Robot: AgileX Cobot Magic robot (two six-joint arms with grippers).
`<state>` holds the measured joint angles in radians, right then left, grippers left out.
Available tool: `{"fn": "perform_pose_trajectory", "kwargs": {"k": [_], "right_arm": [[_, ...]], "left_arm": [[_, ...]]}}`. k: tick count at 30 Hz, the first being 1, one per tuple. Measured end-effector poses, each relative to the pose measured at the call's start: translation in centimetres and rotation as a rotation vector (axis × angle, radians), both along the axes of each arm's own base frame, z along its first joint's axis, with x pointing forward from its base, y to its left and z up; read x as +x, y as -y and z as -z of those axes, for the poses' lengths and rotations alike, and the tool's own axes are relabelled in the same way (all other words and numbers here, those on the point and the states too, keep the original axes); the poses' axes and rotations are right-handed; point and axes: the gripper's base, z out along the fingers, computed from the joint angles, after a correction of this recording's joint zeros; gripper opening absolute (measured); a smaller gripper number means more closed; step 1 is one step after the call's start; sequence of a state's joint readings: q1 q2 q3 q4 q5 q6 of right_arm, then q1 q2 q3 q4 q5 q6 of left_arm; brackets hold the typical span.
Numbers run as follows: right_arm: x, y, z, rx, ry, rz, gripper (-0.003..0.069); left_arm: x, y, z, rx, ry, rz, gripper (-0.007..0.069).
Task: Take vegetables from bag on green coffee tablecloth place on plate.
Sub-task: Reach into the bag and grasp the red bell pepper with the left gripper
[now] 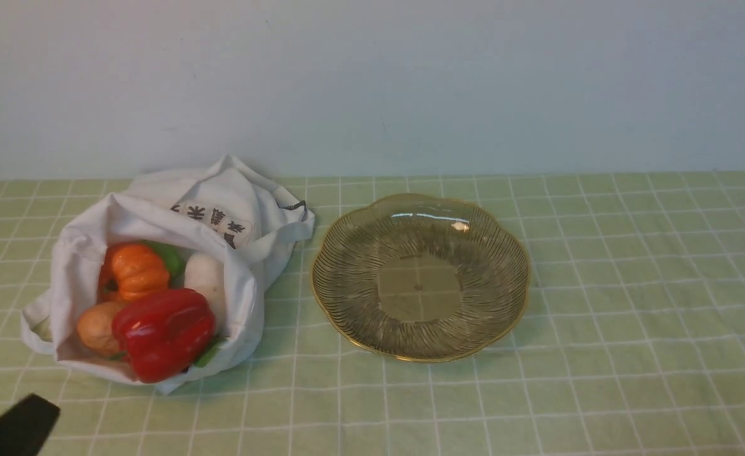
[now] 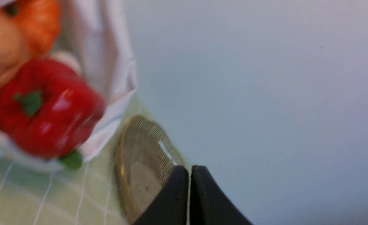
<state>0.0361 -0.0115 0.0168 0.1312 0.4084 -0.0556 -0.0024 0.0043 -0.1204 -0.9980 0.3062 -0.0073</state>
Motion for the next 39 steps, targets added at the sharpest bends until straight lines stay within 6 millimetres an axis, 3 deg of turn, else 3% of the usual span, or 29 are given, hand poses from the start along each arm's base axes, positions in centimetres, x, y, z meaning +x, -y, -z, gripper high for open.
{"fn": "perform_pose_trajectory", "kwargs": {"k": [1, 3, 7, 12, 16, 19, 24, 27, 34, 35, 36, 39], "right_arm": [[0.0, 0.0, 0.0, 0.0, 0.0, 0.0, -0.0015], [0.0, 0.0, 0.0, 0.0, 0.0, 0.0, -0.0015], [0.0, 0.0, 0.0, 0.0, 0.0, 0.0, -0.0015], [0.0, 0.0, 0.0, 0.0, 0.0, 0.0, -0.0015], [0.0, 0.0, 0.0, 0.0, 0.0, 0.0, -0.0015], [0.0, 0.0, 0.0, 0.0, 0.0, 0.0, -0.0015], [0.0, 0.0, 0.0, 0.0, 0.0, 0.0, -0.0015], [0.0, 0.0, 0.0, 0.0, 0.0, 0.0, -0.0015], [0.0, 0.0, 0.0, 0.0, 0.0, 0.0, -0.0015], [0.0, 0.0, 0.0, 0.0, 0.0, 0.0, -0.0015], [0.0, 0.0, 0.0, 0.0, 0.0, 0.0, -0.0015], [0.0, 0.0, 0.0, 0.0, 0.0, 0.0, -0.0015]], "left_arm": [[0.0, 0.0, -0.3, 0.021, 0.002, 0.004, -0.0005], [0.2, 0.4, -3.6, 0.154, 0.028, 0.042, -0.0005], [3.0, 1.5, -6.7, 0.394, -0.163, 0.223, -0.0005], [9.2, 1.5, -7.3, 0.666, -0.598, 0.49, -0.0005], [13.6, 0.6, -7.9, 0.801, -0.746, 0.529, -0.0004], [15.6, 0.4, -8.4, 0.829, -0.768, 0.525, -0.0003], [17.1, 0.6, -7.8, 0.868, -0.816, 0.557, 0.0034], [17.9, 1.5, -6.3, 0.94, -0.889, 0.589, 0.0105], [21.1, 2.8, -4.0, 1.085, -1.007, 0.551, 0.0323], [21.1, 2.8, -4.0, 1.085, -1.007, 0.551, 0.0323], [22.4, 2.8, -3.5, 1.123, -1.028, 0.54, 0.0389], [23.8, 2.7, -2.8, 1.16, -1.053, 0.534, 0.0477]]}}
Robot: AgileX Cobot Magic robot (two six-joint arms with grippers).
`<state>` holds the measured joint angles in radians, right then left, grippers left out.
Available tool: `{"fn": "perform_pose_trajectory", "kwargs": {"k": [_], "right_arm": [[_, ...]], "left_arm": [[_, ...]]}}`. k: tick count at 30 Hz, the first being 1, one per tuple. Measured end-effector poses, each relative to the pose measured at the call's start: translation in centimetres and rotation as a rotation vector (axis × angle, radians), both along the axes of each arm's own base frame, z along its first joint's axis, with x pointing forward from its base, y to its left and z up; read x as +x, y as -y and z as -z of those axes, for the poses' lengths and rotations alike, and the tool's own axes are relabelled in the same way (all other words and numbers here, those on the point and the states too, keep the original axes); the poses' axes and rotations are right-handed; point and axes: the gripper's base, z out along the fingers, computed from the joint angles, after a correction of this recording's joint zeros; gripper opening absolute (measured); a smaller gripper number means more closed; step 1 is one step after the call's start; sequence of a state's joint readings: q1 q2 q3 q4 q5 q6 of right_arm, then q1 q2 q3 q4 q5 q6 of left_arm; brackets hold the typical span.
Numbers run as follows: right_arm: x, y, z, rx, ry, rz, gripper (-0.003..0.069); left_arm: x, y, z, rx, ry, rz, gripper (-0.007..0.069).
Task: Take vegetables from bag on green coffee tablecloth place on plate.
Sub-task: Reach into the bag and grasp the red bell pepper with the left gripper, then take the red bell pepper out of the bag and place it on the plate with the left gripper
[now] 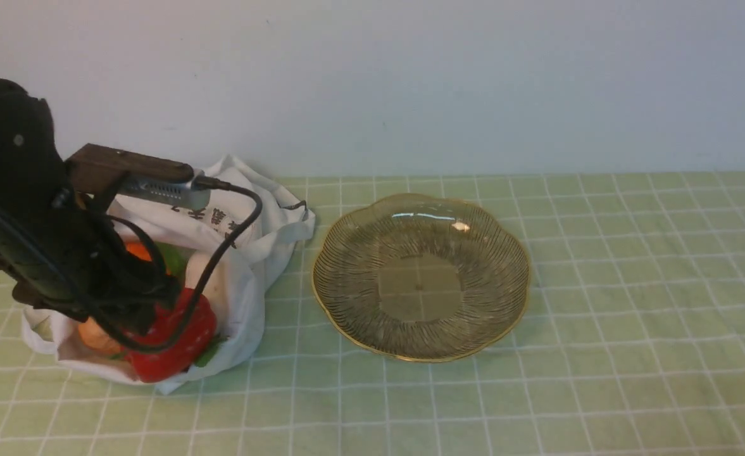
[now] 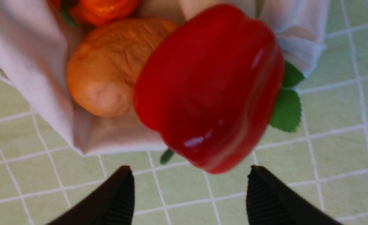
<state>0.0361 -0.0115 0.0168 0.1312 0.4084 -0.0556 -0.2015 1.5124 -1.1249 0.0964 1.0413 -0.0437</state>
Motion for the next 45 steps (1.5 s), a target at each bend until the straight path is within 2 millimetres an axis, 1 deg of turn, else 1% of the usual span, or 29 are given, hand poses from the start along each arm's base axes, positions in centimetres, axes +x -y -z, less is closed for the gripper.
{"fn": "perform_pose_trajectory", "kwargs": {"k": [3, 5, 8, 9, 12, 13, 14, 16, 18, 21, 27, 29, 31, 35, 37, 39, 41, 42, 43, 44, 45], "right_arm": [[0.0, 0.0, 0.0, 0.0, 0.0, 0.0, -0.0015], [0.0, 0.0, 0.0, 0.0, 0.0, 0.0, -0.0015], [0.0, 0.0, 0.0, 0.0, 0.0, 0.0, -0.0015], [0.0, 0.0, 0.0, 0.0, 0.0, 0.0, -0.0015], [0.0, 0.0, 0.0, 0.0, 0.0, 0.0, -0.0015], [0.0, 0.0, 0.0, 0.0, 0.0, 0.0, -0.0015], [0.0, 0.0, 0.0, 0.0, 0.0, 0.0, -0.0015], [0.0, 0.0, 0.0, 0.0, 0.0, 0.0, -0.0015], [0.0, 0.0, 0.0, 0.0, 0.0, 0.0, -0.0015], [0.0, 0.0, 0.0, 0.0, 0.0, 0.0, -0.0015], [0.0, 0.0, 0.0, 0.0, 0.0, 0.0, -0.0015], [0.0, 0.0, 0.0, 0.0, 0.0, 0.0, -0.0015], [0.0, 0.0, 0.0, 0.0, 0.0, 0.0, -0.0015], [0.0, 0.0, 0.0, 0.0, 0.0, 0.0, -0.0015], [0.0, 0.0, 0.0, 0.0, 0.0, 0.0, -0.0015], [0.0, 0.0, 0.0, 0.0, 0.0, 0.0, -0.0015], [0.0, 0.0, 0.0, 0.0, 0.0, 0.0, -0.0015], [0.0, 0.0, 0.0, 0.0, 0.0, 0.0, -0.0015], [0.0, 0.0, 0.0, 0.0, 0.0, 0.0, -0.0015], [0.0, 0.0, 0.0, 0.0, 0.0, 0.0, -0.0015], [0.0, 0.0, 0.0, 0.0, 0.0, 0.0, -0.0015]], "left_arm": [[1.3, 0.1, 1.0, 0.028, -0.011, 0.008, 0.0568], [2.0, 0.1, 1.9, 0.037, -0.013, 0.014, 0.0611], [2.6, 0.2, 2.7, 0.041, -0.023, 0.017, 0.0631], [3.0, 0.3, 3.5, 0.042, -0.034, 0.019, 0.0636], [3.3, 0.4, 4.2, 0.042, -0.047, 0.02, 0.0636], [3.6, 0.5, 4.8, 0.043, -0.056, 0.02, 0.0631], [3.6, 0.5, 4.9, 0.043, -0.057, 0.021, 0.0628], [3.9, 0.6, 5.6, 0.044, -0.066, 0.022, 0.0608], [4.1, 0.6, 6.2, 0.044, -0.079, 0.014, 0.0571], [4.2, 0.7, 6.4, 0.039, -0.086, -0.003, 0.054], [4.2, 0.7, 6.4, 0.035, -0.083, -0.011, 0.054], [4.1, 0.7, 5.9, 0.031, -0.072, -0.013, 0.054], [3.7, 0.6, 4.8, 0.024, -0.046, -0.015, 0.054], [3.4, 0.9, 1.8, 0.01, 0.007, -0.013, 0.054], [3.3, 1.5, -0.3, -0.015, 0.033, -0.01, 0.054], [3.4, 2.4, -2.1, -0.049, 0.052, 0.003, 0.054], [3.8, 4.5, -4.2, -0.123, 0.095, 0.033, 0.054], [3.9, 4.5, -4.1, -0.129, 0.091, 0.032, 0.054], [4.4, 6.1, -5.2, -0.171, 0.122, 0.06, 0.054], [4.8, 7.3, -5.6, -0.198, 0.134, 0.083, 0.054], [5.3, 8.9, -5.5, -0.221, 0.142, 0.111, 0.054]]}}
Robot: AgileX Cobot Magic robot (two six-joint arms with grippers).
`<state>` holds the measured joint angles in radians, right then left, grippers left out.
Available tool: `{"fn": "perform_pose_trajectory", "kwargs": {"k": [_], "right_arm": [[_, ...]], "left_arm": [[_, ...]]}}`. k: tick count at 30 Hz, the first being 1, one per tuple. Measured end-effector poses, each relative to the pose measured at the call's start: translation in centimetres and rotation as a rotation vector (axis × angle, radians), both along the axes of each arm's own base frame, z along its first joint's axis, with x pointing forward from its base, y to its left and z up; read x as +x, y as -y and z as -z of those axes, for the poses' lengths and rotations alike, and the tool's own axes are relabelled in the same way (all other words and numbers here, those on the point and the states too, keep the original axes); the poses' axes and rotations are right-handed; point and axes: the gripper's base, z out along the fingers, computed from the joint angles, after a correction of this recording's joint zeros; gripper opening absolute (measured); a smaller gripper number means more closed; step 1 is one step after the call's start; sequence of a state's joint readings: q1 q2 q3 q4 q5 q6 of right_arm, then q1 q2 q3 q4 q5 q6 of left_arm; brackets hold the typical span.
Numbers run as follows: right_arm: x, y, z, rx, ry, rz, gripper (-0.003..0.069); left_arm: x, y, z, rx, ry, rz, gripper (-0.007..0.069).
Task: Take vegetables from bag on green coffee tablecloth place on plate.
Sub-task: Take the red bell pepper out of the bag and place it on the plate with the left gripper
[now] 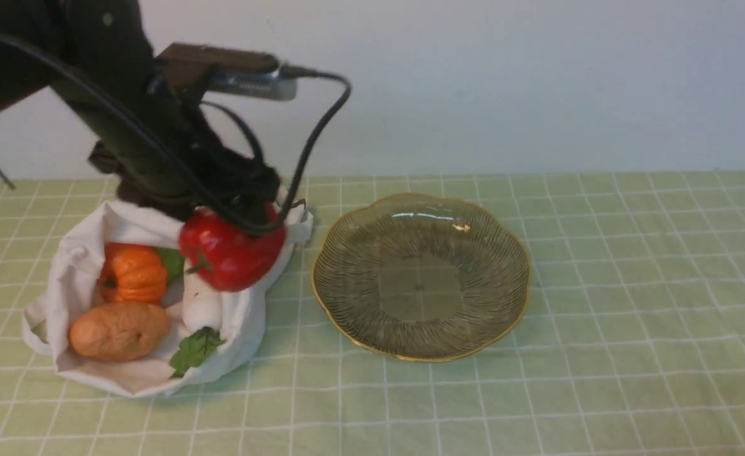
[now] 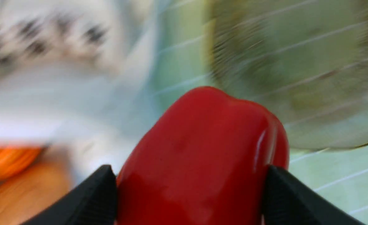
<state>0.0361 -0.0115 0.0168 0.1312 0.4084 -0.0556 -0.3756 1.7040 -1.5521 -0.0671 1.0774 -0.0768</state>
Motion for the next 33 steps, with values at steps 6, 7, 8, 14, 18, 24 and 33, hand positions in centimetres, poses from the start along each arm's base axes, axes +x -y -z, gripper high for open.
{"fn": "perform_pose_trajectory", "kwargs": {"k": [6, 7, 8, 14, 18, 24, 33], "right_arm": [[0.0, 0.0, 0.0, 0.0, 0.0, 0.0, -0.0015], [0.0, 0.0, 0.0, 0.0, 0.0, 0.0, -0.0015], [0.0, 0.0, 0.0, 0.0, 0.0, 0.0, -0.0015], [0.0, 0.0, 0.0, 0.0, 0.0, 0.0, -0.0015], [0.0, 0.0, 0.0, 0.0, 0.0, 0.0, -0.0015], [0.0, 0.0, 0.0, 0.0, 0.0, 0.0, -0.0015], [0.0, 0.0, 0.0, 0.0, 0.0, 0.0, -0.0015]], "left_arm": [[3.4, 8.2, 2.4, -0.092, 0.111, 0.122, 0.054], [4.0, 9.8, 3.6, -0.101, 0.124, 0.143, 0.054], [4.2, 10.2, 4.1, -0.102, 0.125, 0.145, 0.054], [5.9, 15.8, 10.1, -0.129, 0.147, 0.202, 0.054], [6.4, 16.8, 12.3, -0.155, 0.123, 0.146, 0.054], [6.6, 16.9, 12.2, -0.177, 0.12, 0.112, 0.0545], [5.7, 16.5, 6.0, -0.198, 0.13, 0.127, 0.0616]]}}
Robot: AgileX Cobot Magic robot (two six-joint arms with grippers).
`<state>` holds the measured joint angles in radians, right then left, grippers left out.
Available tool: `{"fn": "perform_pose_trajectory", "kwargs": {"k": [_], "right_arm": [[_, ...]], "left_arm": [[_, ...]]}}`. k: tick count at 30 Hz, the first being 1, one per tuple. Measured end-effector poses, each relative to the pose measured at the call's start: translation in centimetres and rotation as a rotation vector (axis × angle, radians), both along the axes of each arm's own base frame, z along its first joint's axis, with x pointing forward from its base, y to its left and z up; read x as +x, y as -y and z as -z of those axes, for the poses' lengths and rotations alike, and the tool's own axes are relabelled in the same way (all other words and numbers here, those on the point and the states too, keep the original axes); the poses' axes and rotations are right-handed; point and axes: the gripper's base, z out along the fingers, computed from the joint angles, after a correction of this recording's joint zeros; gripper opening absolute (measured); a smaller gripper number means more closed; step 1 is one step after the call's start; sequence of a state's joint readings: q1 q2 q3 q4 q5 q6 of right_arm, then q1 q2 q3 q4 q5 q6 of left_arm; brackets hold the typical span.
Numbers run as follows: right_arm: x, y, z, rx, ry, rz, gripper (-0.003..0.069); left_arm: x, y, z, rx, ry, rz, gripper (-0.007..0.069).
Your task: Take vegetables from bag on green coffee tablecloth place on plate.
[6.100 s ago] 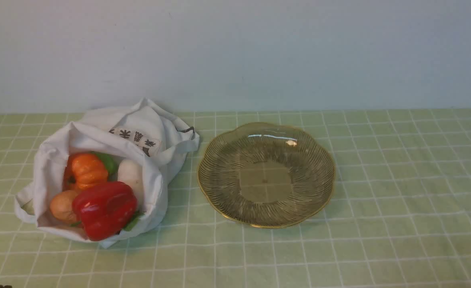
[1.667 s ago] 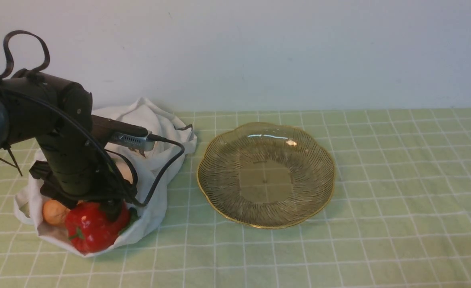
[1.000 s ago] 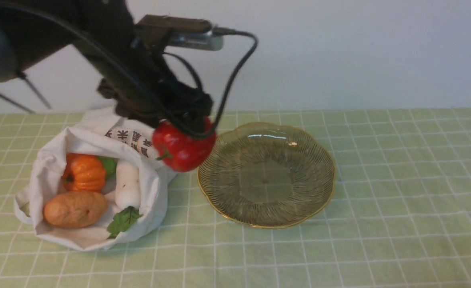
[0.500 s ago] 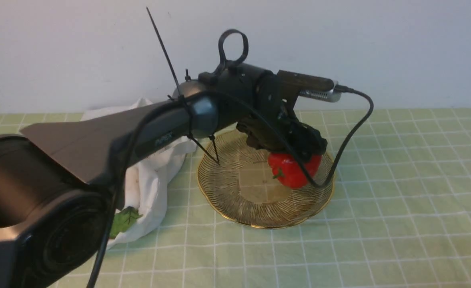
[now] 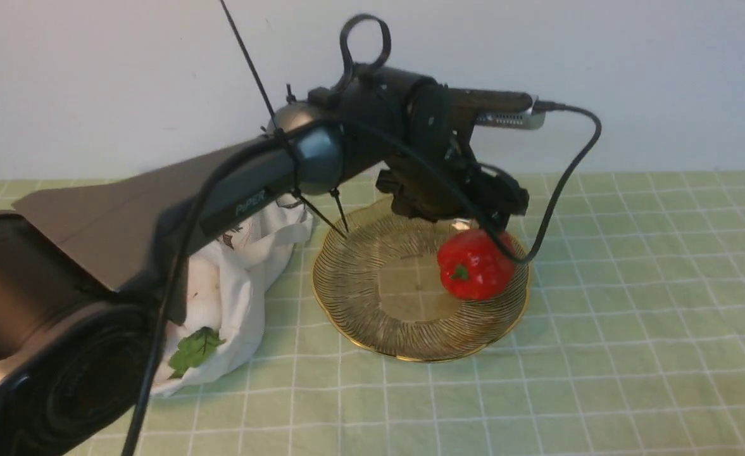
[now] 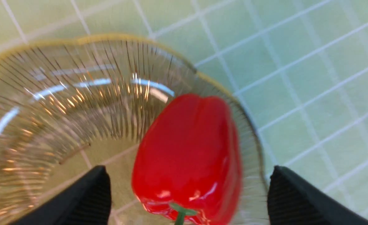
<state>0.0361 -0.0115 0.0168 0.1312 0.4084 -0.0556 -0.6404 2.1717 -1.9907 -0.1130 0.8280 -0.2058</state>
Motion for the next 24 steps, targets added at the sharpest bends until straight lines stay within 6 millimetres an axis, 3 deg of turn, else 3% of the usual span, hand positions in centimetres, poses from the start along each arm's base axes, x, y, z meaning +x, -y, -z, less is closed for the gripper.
{"fn": "perform_pose_trajectory", "kwargs": {"k": [1, 3, 8, 10, 16, 17, 20, 22, 23, 24], "right_arm": [[0.0, 0.0, 0.0, 0.0, 0.0, 0.0, -0.0015], [0.0, 0.0, 0.0, 0.0, 0.0, 0.0, -0.0015], [0.0, 0.0, 0.0, 0.0, 0.0, 0.0, -0.0015], [0.0, 0.0, 0.0, 0.0, 0.0, 0.0, -0.0015], [0.0, 0.0, 0.0, 0.0, 0.0, 0.0, -0.0015], [0.0, 0.0, 0.0, 0.0, 0.0, 0.0, -0.0015], [0.0, 0.0, 0.0, 0.0, 0.0, 0.0, -0.0015], [0.0, 0.0, 0.0, 0.0, 0.0, 0.0, -0.0015], [0.0, 0.0, 0.0, 0.0, 0.0, 0.0, -0.0015], [0.0, 0.0, 0.0, 0.0, 0.0, 0.0, -0.0015]], "left_arm": [[-0.1, -0.1, -0.5, -0.002, 0.007, 0.001, 0.0616], [-0.6, -0.7, -3.7, 0.01, 0.053, 0.008, 0.0615], [-1.7, -2.4, -7.6, 0.098, 0.091, 0.011, 0.0555], [-2.4, -3.3, -9.1, 0.154, 0.092, 0.018, 0.0484], [-6.2, -7.1, -16.7, 0.242, 0.251, 0.079, 0.0077], [-7.0, -7.7, -18.0, 0.237, 0.28, 0.088, 0.0041], [-9.7, -9.7, -20.7, 0.215, 0.333, 0.096, 0.0001], [-11.7, -11.0, -21.8, 0.197, 0.342, 0.105, -0.0005], [-13.9, -12.4, -22.2, 0.178, 0.331, 0.115, -0.0005], [-14.2, -12.6, -22.5, 0.17, 0.339, 0.114, -0.0005]]}}
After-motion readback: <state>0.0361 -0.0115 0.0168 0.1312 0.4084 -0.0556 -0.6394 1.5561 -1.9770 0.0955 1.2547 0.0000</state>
